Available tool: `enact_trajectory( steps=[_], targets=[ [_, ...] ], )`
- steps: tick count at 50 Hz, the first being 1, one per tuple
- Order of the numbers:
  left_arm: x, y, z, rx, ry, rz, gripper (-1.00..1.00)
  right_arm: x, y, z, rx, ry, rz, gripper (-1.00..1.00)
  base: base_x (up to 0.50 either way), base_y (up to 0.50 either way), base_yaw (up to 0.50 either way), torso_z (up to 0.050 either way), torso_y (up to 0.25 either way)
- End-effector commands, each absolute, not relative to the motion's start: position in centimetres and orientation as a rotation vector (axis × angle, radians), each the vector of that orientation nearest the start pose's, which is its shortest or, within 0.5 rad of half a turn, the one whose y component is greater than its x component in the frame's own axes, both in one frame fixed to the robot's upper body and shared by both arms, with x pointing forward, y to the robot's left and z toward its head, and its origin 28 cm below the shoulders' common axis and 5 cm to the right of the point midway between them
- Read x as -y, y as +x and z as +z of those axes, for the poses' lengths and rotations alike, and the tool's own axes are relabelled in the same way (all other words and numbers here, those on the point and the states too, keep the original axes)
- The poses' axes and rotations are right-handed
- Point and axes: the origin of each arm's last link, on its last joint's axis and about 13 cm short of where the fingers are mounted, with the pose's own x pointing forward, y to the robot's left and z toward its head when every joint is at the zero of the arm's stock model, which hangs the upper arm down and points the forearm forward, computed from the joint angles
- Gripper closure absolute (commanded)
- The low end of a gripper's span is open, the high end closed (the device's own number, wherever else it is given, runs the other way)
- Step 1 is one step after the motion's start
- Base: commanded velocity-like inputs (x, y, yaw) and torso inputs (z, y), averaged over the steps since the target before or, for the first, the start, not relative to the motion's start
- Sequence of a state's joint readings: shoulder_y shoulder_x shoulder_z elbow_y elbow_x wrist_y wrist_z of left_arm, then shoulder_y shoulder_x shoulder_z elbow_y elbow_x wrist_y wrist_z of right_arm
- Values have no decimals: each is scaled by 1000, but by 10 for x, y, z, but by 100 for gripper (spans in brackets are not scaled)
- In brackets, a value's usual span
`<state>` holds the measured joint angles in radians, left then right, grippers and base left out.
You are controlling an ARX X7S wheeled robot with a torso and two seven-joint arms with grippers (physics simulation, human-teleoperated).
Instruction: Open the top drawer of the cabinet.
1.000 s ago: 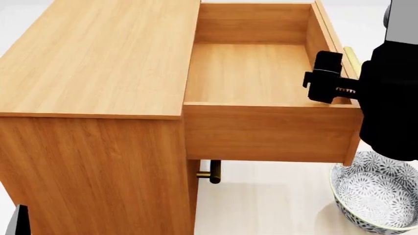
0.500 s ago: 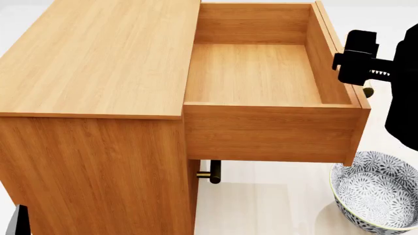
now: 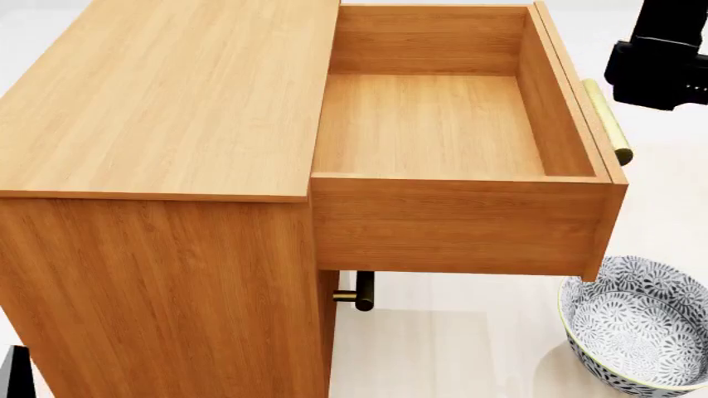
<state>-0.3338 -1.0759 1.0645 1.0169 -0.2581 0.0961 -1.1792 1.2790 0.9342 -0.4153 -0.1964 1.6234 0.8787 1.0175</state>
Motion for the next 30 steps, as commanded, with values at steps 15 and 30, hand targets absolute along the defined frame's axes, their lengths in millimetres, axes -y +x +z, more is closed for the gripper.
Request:
enact_trajectory(
  steps=[15, 30],
  targets=[
    [-229, 89, 187, 649, 7, -76, -100, 190, 129, 324, 312, -60, -224, -100, 0, 0, 0, 0, 0],
    [-217, 70, 197, 885, -394, -80, -100, 179, 65, 326, 539, -111, -186, -100, 0, 0, 0, 0, 0]
  ],
)
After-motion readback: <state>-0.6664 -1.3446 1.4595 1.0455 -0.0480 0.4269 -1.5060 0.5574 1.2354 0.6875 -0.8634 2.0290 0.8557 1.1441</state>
